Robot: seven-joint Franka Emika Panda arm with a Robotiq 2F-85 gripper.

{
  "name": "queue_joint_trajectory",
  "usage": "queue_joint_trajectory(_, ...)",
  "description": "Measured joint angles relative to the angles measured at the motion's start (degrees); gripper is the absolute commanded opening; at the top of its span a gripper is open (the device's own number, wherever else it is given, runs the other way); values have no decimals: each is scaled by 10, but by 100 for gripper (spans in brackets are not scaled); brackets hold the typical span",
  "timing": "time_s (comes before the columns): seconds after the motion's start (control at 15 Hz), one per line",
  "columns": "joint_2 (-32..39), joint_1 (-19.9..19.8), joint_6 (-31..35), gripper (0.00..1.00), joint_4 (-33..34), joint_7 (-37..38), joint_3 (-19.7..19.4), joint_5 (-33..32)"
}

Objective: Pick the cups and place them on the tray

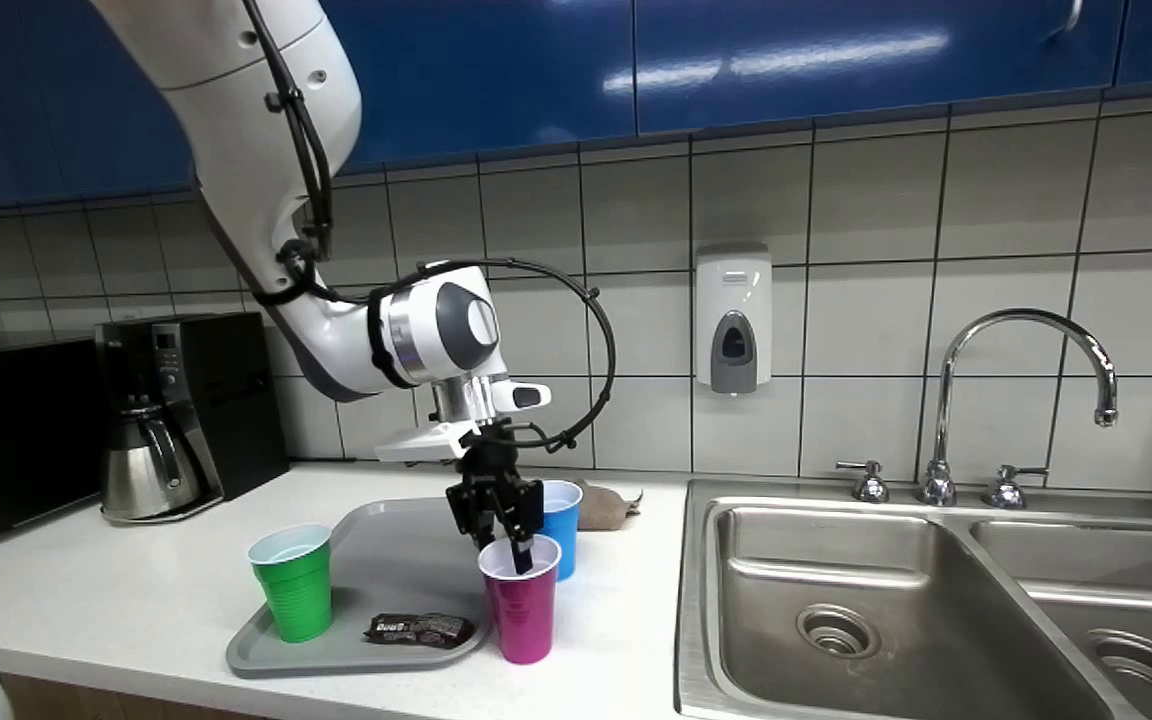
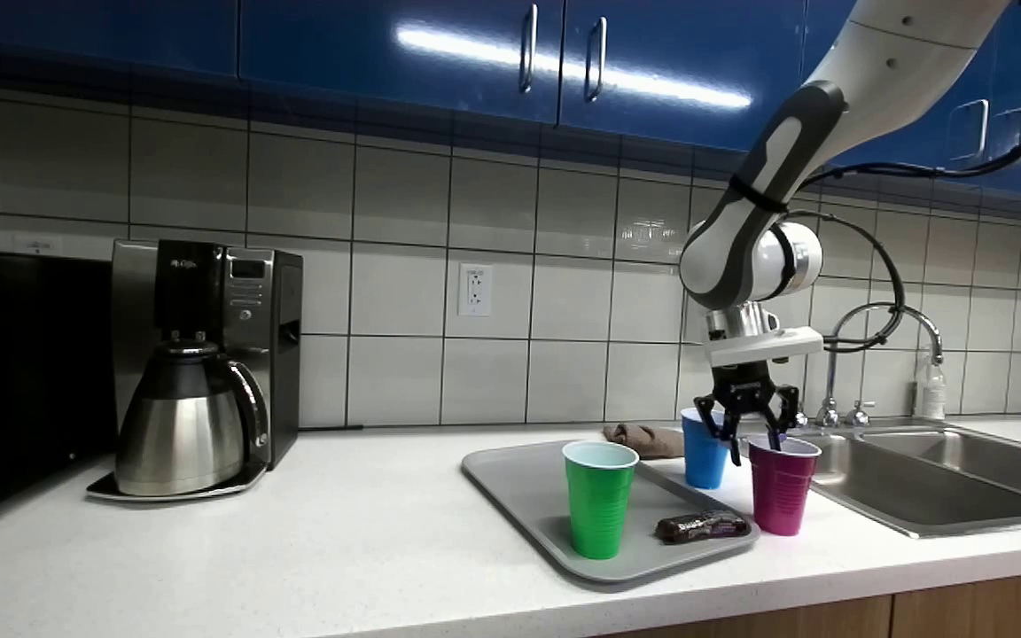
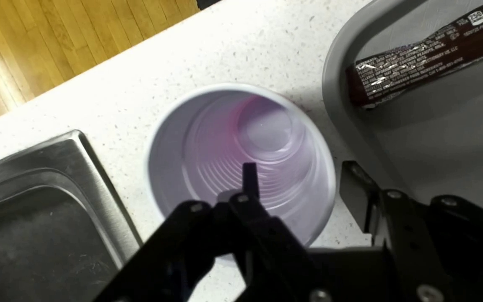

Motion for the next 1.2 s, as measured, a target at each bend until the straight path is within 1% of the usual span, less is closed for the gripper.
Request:
queue_joint_trajectory(0.2,1,0,0,3,1,3,0,0)
queue_joint_trajectory(0.27,1,1,0,0,1,3,0,-1)
queue_joint_trajectory(0.93,0,1,0,1,6,12,0,-17)
queue_joint_trajectory(1.2,-10,6,0,1,13,12,0,-18)
